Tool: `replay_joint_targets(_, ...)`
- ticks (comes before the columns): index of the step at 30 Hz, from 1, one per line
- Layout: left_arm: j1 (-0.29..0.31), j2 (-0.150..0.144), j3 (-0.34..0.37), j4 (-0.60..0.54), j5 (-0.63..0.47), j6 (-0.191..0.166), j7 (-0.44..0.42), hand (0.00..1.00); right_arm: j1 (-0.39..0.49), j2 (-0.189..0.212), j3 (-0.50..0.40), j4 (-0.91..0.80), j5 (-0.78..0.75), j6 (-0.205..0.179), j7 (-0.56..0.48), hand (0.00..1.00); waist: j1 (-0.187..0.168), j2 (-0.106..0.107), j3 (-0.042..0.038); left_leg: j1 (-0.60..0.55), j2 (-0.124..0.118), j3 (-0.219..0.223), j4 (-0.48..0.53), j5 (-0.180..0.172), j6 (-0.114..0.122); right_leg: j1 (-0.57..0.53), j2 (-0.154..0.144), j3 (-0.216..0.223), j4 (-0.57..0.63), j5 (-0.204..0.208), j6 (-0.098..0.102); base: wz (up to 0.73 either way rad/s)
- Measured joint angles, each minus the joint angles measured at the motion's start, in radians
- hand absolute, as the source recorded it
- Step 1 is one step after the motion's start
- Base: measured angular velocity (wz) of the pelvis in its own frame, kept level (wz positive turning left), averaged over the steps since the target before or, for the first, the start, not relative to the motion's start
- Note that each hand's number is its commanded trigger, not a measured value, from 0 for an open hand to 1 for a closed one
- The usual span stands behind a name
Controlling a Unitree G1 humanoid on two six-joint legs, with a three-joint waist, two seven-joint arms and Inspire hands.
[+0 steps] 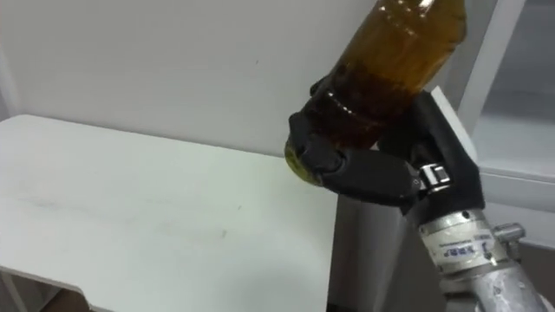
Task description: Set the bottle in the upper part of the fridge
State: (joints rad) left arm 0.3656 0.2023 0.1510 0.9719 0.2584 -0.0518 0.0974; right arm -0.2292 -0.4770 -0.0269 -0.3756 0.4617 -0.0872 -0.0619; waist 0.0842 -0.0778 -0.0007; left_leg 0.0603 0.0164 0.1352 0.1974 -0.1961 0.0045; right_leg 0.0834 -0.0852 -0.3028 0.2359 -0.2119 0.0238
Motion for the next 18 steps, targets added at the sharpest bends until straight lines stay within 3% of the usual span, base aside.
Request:
replay_joint_targets(10,0.001,0.000,0.008,-0.003,0.017,0.000,0.004,0.00,0.129,0.000,-0.148,-0.082,0.000,-0.012,-0.014,1.00,-0.049,0.005,-0.0042,0.001,0.023,0.029,0.014,-0.010,-0.014,-0.004,0.024,0.019,-0.014,0.014,-0.016,-0.09)
replay_joint_targets(12,0.000,-0.005,0.008,-0.004,0.018,0.000,0.004,0.00,0.159,0.000,-0.177,-0.083,-0.008,-0.012,-0.029,1.00,-0.069,0.013,-0.0085,-0.002,0.026,0.031,0.017,-0.011,-0.017,-0.013,0.028,0.029,-0.014,0.014,-0.017,-0.09)
replay_joint_targets(18,-0.003,-0.018,0.012,-0.007,0.017,0.000,0.003,0.00,0.180,0.000,-0.241,-0.081,-0.031,-0.012,-0.078,1.00,-0.108,0.031,-0.0100,0.008,0.029,0.057,0.010,-0.011,-0.017,-0.013,0.032,0.057,-0.011,0.015,-0.018,-0.14)
